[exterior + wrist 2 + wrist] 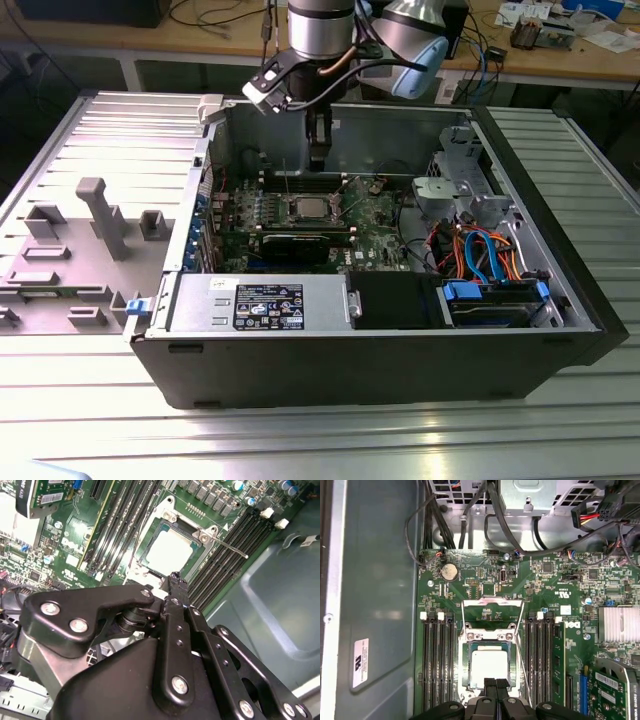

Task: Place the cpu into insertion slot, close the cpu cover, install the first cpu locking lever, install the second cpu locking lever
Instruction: 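Close the cpu cover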

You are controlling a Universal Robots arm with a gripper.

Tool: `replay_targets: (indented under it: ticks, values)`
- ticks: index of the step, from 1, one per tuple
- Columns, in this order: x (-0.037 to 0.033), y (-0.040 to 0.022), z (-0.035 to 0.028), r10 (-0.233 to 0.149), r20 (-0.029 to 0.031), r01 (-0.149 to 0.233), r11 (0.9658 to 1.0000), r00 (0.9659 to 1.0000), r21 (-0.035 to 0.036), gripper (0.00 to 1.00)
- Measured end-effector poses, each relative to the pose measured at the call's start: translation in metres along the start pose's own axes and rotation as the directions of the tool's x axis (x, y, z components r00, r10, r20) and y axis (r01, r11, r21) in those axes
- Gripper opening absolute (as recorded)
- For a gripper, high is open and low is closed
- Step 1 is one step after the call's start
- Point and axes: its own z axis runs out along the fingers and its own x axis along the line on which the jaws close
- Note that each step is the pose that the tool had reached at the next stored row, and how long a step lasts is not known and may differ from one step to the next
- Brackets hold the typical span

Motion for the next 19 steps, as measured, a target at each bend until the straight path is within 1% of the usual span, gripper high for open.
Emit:
replay_targets:
  ticks: [3, 5, 6, 9, 10, 13, 15, 17, 18, 19]
  values:
    - [-0.0002, 0.0002, -0.0049, 0.0, 0.0001, 0.0, 1.0, 1.0, 0.0, 0.11]
    - [-0.0001, 0.0002, -0.0049, 0.0, -0.0002, 0.0, 1.0, 1.0, -0.0002, 0.11]
    - [-0.0002, 0.0012, -0.0049, 0.0, 0.0, 0.0, 1.0, 1.0, 0.0, 0.11]
    - [-0.0003, 0.0071, -0.0045, 0.0, -0.0002, 0.0, 1.0, 1.0, 0.0001, 0.11]
    - [-0.0002, 0.0078, -0.0045, 0.0, -0.0001, 0.0, 1.0, 1.0, 0.0003, 0.11]
    - [-0.0003, 0.011, -0.0043, 0.0, -0.0002, 0.0, 1.0, 1.0, 0.0041, 0.11]
    - [-0.0004, 0.0129, -0.0043, 0.0, -0.0003, 0.0, 1.0, 1.0, 0.0088, 0.11]
    - [-0.0003, 0.0129, -0.0043, 0.0, -0.0002, 0.0, 1.0, 1.0, 0.0089, 0.11]
    - [-0.0003, 0.0141, -0.0042, 0.0, -0.0004, 0.0, 0.9999, 1.0, 0.0135, 0.11]
    - [-0.0003, 0.0142, -0.0042, 0.0, -0.0004, 0.0, 0.9999, 1.0, 0.0142, 0.11]
